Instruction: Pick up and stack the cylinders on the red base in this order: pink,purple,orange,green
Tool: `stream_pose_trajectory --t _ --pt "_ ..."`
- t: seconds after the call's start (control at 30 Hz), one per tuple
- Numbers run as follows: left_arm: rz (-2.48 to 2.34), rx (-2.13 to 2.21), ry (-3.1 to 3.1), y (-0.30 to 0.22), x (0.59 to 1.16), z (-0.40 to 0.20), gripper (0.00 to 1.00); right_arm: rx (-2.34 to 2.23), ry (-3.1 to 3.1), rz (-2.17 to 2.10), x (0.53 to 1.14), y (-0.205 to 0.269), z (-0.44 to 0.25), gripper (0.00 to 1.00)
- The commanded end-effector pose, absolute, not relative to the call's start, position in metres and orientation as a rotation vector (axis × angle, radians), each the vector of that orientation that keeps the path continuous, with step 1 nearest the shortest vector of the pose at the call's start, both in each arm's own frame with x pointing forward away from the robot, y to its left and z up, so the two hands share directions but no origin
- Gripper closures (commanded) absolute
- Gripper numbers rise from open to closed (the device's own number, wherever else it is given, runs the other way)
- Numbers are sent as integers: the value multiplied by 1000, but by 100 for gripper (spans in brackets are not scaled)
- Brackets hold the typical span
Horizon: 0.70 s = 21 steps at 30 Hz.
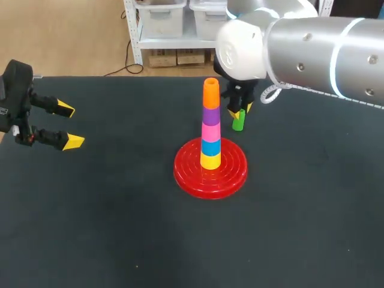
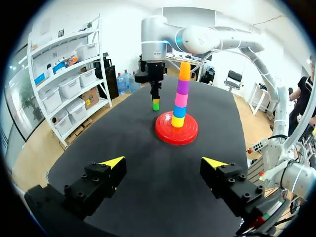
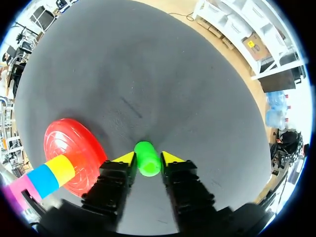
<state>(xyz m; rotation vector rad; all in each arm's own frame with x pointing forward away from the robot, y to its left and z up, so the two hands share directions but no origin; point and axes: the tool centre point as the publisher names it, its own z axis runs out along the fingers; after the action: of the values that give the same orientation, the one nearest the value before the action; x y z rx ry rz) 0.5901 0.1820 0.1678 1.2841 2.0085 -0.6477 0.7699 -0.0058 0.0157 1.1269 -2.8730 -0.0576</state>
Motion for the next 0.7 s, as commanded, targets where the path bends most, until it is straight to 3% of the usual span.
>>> stream_pose_trajectory --t 0.03,0.33,0.7 --pt "-649 1283 2001 183 590 166 0 1135 -2857 -70 772 1 20 100" --pt "-649 1283 2001 183 590 166 0 1148 -2815 41 768 -4 84 100" --pt "-649 1283 2001 183 590 166 0 1381 -2829 76 745 0 250 100"
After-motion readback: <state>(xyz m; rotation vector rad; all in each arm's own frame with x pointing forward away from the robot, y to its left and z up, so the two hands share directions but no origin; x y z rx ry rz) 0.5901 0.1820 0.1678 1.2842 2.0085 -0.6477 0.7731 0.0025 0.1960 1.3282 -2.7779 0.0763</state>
